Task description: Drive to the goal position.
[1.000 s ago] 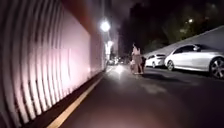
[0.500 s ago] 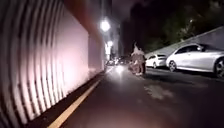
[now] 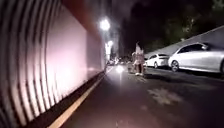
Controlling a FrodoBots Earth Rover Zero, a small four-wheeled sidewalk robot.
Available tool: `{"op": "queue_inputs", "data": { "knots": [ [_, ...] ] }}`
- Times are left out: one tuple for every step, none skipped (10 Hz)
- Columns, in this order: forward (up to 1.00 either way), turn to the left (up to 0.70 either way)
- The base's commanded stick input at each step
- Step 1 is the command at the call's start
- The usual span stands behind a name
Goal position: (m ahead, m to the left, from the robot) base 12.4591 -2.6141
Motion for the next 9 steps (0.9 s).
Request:
{"op": "queue_inputs", "data": {
  "knots": [
    [0.45, 0.0],
    [0.45, 0.0],
    [0.58, 0.0],
    [0.7, 0.0],
    [0.7, 0.0],
    [0.7, 0.0],
    [0.64, 0.0],
    [0.57, 0.0],
    [0.5, 0.0]
  ]
}}
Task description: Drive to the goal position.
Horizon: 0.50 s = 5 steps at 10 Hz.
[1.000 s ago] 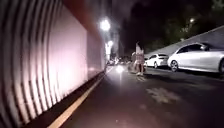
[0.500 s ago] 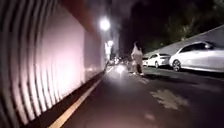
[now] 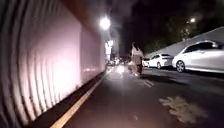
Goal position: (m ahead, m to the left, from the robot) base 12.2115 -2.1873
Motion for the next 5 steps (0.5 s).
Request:
{"op": "queue_inputs", "data": {
  "knots": [
    [0.45, 0.0],
    [0.45, 0.0],
    [0.45, 0.0],
    [0.45, 0.0],
    [0.45, 0.0]
  ]
}}
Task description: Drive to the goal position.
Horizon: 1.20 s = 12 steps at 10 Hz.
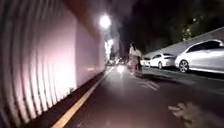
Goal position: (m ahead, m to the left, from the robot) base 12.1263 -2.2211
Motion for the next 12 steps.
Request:
{"op": "queue_inputs", "data": {
  "knots": [
    [0.45, 0.0],
    [0.45, 0.0],
    [0.45, 0.0],
    [0.45, 0.0],
    [0.45, 0.0],
    [0.45, 0.0],
    [0.45, 0.0],
    [0.45, 0.0],
    [0.45, 0.0],
    [0.45, 0.0],
    [0.45, 0.0],
    [0.45, 0.0]
  ]
}}
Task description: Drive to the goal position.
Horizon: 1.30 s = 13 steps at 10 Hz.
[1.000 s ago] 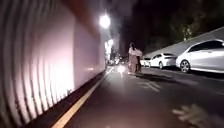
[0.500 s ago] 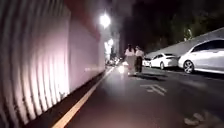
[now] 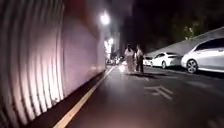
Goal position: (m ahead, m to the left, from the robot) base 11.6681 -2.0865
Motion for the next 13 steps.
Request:
{"op": "queue_inputs", "data": {
  "knots": [
    [0.45, 0.0],
    [0.45, 0.0],
    [0.45, 0.0],
    [0.45, 0.0],
    [0.45, 0.0],
    [0.45, 0.0],
    [0.45, 0.0],
    [0.45, 0.0],
    [0.45, 0.0],
    [0.45, 0.0],
    [0.45, 0.0],
    [0.45, 0.0],
    [0.45, 0.0]
  ]
}}
